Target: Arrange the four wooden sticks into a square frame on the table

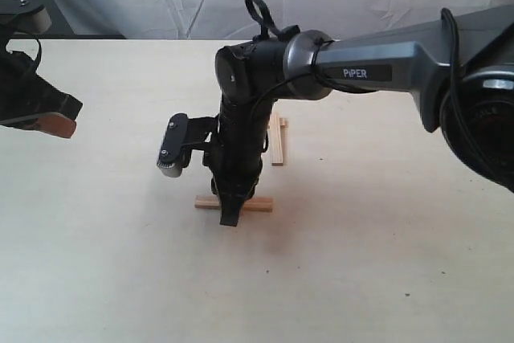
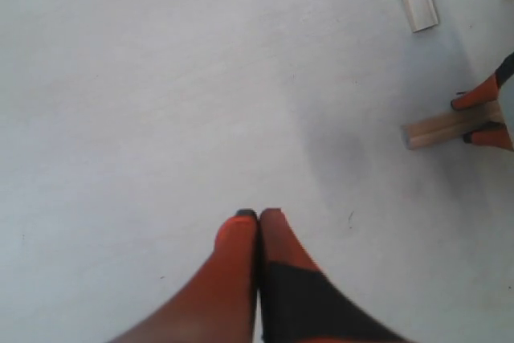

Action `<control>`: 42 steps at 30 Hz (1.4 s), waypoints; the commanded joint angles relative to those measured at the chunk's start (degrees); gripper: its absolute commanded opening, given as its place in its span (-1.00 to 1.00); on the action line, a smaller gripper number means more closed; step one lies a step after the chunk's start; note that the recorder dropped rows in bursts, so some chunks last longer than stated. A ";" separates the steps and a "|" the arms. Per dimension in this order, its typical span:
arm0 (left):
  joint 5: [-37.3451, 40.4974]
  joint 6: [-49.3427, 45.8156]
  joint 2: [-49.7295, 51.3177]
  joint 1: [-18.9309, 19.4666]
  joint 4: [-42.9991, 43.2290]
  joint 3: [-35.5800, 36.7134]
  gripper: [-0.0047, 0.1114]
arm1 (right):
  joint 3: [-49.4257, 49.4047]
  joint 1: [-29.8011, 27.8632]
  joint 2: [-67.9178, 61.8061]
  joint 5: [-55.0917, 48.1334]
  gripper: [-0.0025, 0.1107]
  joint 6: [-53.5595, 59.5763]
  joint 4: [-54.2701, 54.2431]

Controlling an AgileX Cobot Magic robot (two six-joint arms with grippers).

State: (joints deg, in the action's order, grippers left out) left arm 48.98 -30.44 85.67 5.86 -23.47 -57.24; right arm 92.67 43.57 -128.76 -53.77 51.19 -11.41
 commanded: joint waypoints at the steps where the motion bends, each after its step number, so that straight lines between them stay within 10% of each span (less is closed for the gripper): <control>1: -0.07 0.22 -0.40 0.26 0.56 0.17 -0.92 | -0.34 -0.25 3.00 0.38 -0.97 0.16 11.41; 42: 0.28 0.41 -0.30 0.26 1.55 0.17 -0.92 | -0.25 -5.59 3.02 12.81 -0.97 0.63 9.72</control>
State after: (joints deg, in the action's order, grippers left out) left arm 49.08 -30.33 85.67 5.86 -22.16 -57.24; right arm 92.45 38.14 -127.13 -39.94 52.42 -1.59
